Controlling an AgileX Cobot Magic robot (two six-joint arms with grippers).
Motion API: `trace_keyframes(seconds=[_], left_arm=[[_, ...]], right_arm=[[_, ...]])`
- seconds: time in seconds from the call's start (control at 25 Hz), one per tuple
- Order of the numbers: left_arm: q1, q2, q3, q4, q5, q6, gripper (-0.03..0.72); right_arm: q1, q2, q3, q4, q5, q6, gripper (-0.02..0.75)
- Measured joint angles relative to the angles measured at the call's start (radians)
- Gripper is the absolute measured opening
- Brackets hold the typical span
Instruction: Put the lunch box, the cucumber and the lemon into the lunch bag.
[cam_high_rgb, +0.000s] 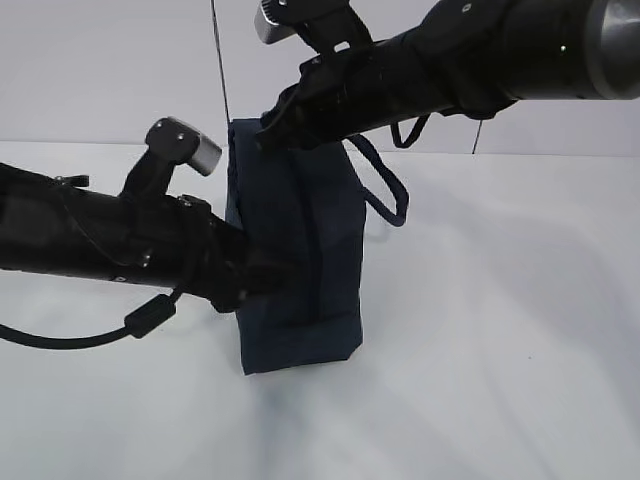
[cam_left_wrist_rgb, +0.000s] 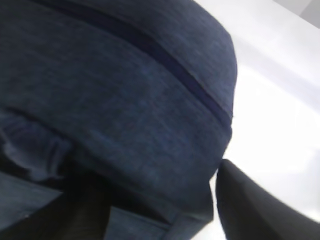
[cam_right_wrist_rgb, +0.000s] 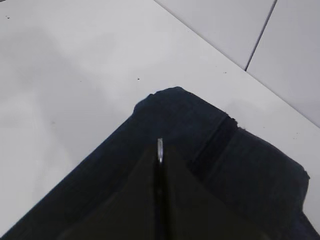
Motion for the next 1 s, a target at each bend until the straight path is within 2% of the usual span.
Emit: trace_keyframes(seconds=[0.16,0.28,0.4,0.48,0.6,1.0], left_arm=[[-0.02,0.002,0.0,0.0,-0.019,0.0,0.419],[-0.02,0.002,0.0,0.0,-0.019,0.0,0.288],[-0.021,0.002,0.0,0.0,-0.019,0.0,0.093],[-0.021,0.002,0.0,0.0,-0.023,0.0,0.042],[-0.021,0.002,0.0,0.0,-0.029,-0.002,0.02],[-0.021,-0.032,0.006,0.0,-0.094,-0.006,0.014]], right_arm=[[0.0,0.0,0.0,0.002,0.0,-0.001,0.005],[0.0,0.0,0.0,0.002,0.002,-0.009,0.005],[0.0,0.0,0.0,0.002,0.002,-0.02,0.005],[0.0,0.0,-0.006,0.002,0.004,-0.027,0.005],[0.0,0.0,-0.026,0.002,0.006,-0.052,0.005],[0.0,0.0,-0.043,-0.004,-0.004,-0.094,0.005]])
